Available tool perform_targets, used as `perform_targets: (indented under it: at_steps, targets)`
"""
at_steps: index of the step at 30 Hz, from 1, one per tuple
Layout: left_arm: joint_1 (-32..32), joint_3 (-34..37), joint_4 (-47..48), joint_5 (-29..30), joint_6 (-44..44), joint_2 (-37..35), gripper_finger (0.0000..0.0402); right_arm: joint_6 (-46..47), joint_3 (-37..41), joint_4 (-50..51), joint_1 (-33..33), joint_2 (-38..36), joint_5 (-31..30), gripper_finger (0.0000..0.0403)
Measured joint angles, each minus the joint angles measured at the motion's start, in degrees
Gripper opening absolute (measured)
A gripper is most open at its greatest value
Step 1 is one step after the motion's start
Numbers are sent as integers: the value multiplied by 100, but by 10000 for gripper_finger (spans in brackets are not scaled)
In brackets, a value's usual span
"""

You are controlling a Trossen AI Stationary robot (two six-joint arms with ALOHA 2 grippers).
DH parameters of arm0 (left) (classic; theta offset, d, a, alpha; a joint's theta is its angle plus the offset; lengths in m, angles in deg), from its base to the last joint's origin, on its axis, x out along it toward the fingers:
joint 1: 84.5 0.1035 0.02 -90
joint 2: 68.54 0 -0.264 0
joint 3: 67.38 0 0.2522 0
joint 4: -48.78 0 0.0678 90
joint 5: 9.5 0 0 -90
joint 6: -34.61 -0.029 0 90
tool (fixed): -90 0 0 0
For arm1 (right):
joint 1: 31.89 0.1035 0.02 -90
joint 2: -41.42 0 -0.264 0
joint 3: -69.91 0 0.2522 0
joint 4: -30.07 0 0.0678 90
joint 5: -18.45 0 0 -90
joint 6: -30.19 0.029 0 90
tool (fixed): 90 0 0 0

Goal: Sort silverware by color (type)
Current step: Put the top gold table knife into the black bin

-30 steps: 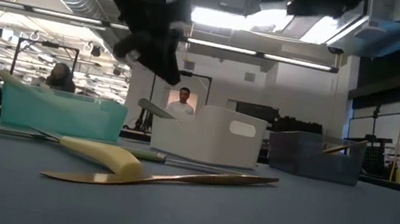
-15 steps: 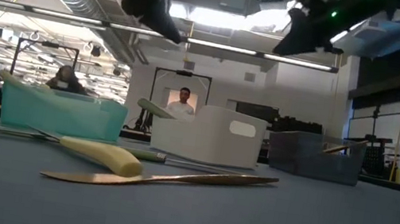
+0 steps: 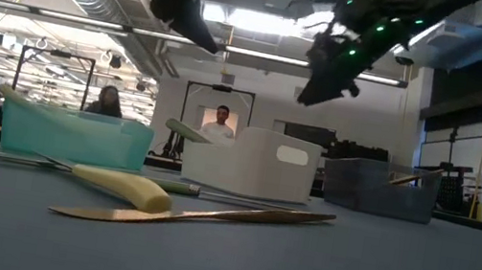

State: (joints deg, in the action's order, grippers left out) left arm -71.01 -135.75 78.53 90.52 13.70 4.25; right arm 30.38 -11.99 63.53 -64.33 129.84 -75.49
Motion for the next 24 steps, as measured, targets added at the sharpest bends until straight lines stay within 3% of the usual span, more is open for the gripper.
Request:
perform_targets:
  at_steps: [5, 10, 24]
  targets:
    - [127, 0, 0, 53, 259, 0, 93, -2, -829, 1078, 12, 921, -2, 117]
    - [211, 0, 0, 427, 433, 0, 93, -54, -1128, 1334, 15, 1494, 184, 117]
    - [241, 0, -20, 586, 609, 4, 93, -46, -1088, 1595, 173, 1943, 503, 117]
